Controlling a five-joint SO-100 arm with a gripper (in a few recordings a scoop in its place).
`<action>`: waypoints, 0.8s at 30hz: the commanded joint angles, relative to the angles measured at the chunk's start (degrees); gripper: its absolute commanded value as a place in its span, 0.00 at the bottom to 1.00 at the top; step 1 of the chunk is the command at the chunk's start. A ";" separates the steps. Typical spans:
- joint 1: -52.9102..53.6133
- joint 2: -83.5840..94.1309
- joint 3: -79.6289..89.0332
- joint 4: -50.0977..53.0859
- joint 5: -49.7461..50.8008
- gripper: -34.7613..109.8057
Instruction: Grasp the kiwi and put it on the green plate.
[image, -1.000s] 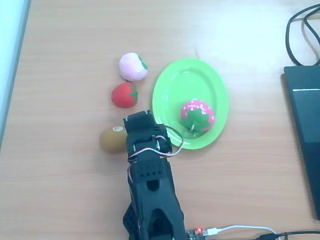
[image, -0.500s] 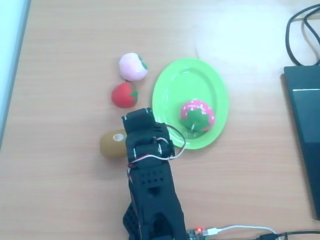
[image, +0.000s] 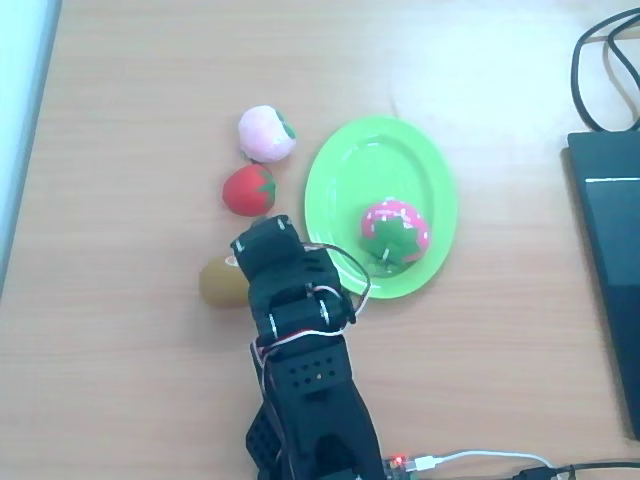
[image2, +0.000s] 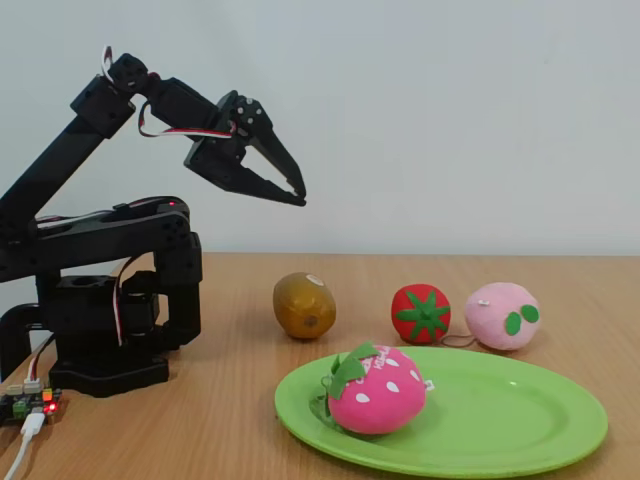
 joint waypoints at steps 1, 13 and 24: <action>-1.23 0.53 -1.23 1.67 -3.34 0.18; -3.34 0.44 1.14 2.72 -7.03 0.21; -2.55 -0.88 7.82 2.90 -11.43 0.37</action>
